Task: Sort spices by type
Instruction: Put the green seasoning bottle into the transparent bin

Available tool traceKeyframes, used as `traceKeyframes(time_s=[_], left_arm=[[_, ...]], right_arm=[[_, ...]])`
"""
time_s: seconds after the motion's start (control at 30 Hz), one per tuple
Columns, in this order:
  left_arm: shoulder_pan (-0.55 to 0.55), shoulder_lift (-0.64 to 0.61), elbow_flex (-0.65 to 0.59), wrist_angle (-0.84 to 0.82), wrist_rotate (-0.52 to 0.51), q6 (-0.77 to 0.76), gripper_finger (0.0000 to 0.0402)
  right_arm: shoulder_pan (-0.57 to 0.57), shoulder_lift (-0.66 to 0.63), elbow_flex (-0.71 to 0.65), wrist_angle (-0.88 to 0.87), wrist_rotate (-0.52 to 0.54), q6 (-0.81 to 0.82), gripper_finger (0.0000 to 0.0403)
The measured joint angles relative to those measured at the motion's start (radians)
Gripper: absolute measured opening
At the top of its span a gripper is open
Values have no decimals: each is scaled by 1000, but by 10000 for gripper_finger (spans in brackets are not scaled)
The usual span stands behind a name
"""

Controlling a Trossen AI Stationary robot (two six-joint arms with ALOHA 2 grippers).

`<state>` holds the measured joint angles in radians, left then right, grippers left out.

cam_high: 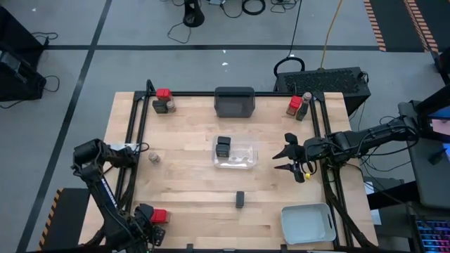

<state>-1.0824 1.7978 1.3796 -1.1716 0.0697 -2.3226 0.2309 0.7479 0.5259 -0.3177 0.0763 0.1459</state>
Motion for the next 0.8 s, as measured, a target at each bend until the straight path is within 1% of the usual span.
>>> traceKeyframes(time_s=[0.8], left_arm=[[-6, 0, 0, 3, 6, 7, 361]], right_arm=[[0, 0, 0, -2, 0, 4, 157]])
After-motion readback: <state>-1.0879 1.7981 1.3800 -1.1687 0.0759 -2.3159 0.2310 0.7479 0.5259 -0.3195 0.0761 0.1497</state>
